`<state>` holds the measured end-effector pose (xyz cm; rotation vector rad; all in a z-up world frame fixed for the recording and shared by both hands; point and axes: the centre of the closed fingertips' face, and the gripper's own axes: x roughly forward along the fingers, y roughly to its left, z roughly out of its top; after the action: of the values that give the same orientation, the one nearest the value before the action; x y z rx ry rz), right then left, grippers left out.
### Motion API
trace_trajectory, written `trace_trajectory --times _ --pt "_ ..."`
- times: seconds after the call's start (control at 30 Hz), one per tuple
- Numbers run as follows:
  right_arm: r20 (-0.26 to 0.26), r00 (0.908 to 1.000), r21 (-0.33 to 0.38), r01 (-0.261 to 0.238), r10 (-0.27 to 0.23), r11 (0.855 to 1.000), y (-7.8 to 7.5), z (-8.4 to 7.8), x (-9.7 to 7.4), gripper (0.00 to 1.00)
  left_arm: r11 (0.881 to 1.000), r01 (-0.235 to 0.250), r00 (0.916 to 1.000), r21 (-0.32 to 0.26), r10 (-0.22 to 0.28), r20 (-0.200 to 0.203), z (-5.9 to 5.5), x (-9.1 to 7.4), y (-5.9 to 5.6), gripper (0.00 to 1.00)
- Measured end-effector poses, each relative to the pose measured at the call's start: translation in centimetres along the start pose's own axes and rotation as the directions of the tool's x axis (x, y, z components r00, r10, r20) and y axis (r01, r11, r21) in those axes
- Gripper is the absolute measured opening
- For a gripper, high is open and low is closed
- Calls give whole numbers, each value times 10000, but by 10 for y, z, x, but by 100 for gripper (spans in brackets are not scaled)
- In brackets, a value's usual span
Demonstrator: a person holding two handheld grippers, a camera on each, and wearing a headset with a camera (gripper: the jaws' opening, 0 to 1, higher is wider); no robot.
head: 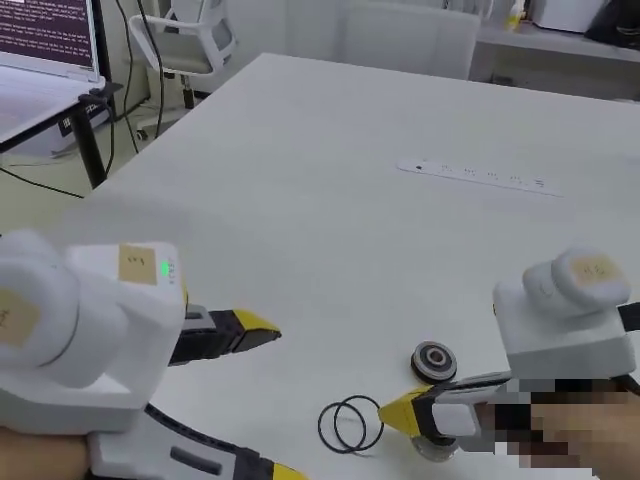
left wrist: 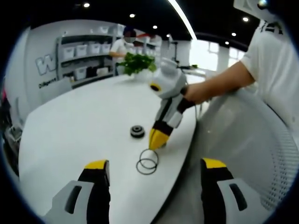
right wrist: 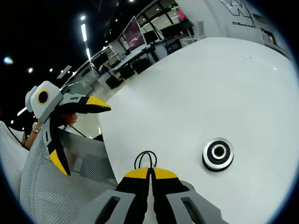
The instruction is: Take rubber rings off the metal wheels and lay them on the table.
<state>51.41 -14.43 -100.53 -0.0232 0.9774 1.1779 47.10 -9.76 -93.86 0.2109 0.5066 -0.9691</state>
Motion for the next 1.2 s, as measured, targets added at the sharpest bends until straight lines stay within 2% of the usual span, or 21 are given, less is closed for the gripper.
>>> trace_trajectory --times 0.13,0.27,0.5,0.73,0.9,0.97,1.0,1.1,1.13,1.2 --pt "-7 9992 -654 401 -403 9971 -4 1 0 0 10000 24 10000 -14 -24 -62 -1 0 0 81" --pt "-72 9991 -749 401 -408 9964 -4 1 1 3 10000 -6 10000 17 7 -56 -1 0 0 81" --pt "-173 9973 -1128 693 -717 9912 -10 0 -2 6 10000 -35 9999 53 35 -110 -1 0 0 81" --pt "887 9948 -1172 610 -507 9912 -15 23 -18 9 9999 -118 9999 39 119 -93 -1 -1 2 80" --pt "2062 9773 -924 696 -493 9933 -21 46 -36 11 9999 -16 9999 135 18 -137 -1 0 0 80" --pt "2259 9725 -825 768 -564 9936 -24 50 -40 12 9999 0 9999 130 1 -123 0 0 -1 80" --pt "2597 9631 -499 863 -705 9950 -30 56 -46 12 9997 -64 9999 214 67 -145 0 -1 0 80" --pt "2864 9536 -219 1032 -927 9944 -40 60 -55 11 9973 -90 9998 733 105 -196 4 -1 0 79" --pt "2958 9491 -120 1169 -1082 9931 -44 61 -58 11 9953 41 9998 965 -23 -190 6 -1 -2 77" --pt "3045 9433 117 1353 -1325 9907 -51 61 -63 11 9942 173 9996 1061 -147 -257 6 -1 -4 75"
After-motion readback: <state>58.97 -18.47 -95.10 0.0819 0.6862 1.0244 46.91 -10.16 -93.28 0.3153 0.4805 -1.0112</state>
